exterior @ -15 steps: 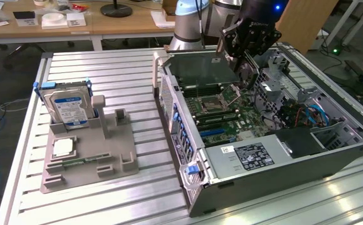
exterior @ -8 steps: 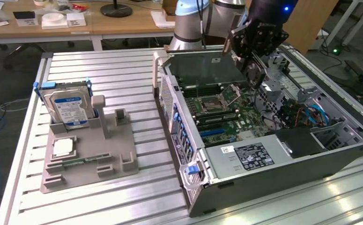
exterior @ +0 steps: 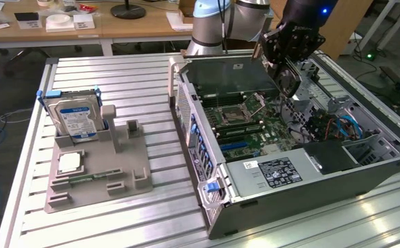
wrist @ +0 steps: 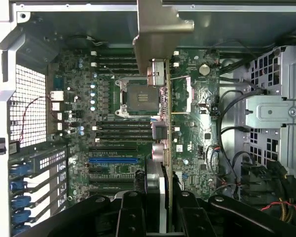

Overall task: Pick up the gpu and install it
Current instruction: 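Pick up the gpu and move the gpu toward the slot, then insert the gpu into the slot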

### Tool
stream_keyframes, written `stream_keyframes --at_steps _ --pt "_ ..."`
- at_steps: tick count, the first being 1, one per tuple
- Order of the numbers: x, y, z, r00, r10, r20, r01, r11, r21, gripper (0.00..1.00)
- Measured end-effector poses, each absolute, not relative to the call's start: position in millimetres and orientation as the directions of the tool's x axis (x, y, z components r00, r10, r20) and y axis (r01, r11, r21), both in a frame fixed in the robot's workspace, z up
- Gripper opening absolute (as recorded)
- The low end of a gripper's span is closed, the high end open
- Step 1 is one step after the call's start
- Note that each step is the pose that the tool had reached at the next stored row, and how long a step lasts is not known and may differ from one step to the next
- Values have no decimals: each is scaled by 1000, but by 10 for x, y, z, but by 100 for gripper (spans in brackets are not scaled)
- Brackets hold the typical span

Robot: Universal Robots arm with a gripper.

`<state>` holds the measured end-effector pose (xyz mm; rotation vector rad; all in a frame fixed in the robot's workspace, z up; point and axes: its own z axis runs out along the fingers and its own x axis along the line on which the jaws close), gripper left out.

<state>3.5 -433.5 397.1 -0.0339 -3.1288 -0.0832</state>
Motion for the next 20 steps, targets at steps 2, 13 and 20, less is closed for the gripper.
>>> stream_keyframes --at_steps 2,13,20 --pt "35 -4335 3971 -1000 21 12 22 998 53 28" --pt "35 -4335 3971 -1000 21 12 21 998 53 28" --pt "35 -4336 3971 -999 -47 12 -46 998 53 28"
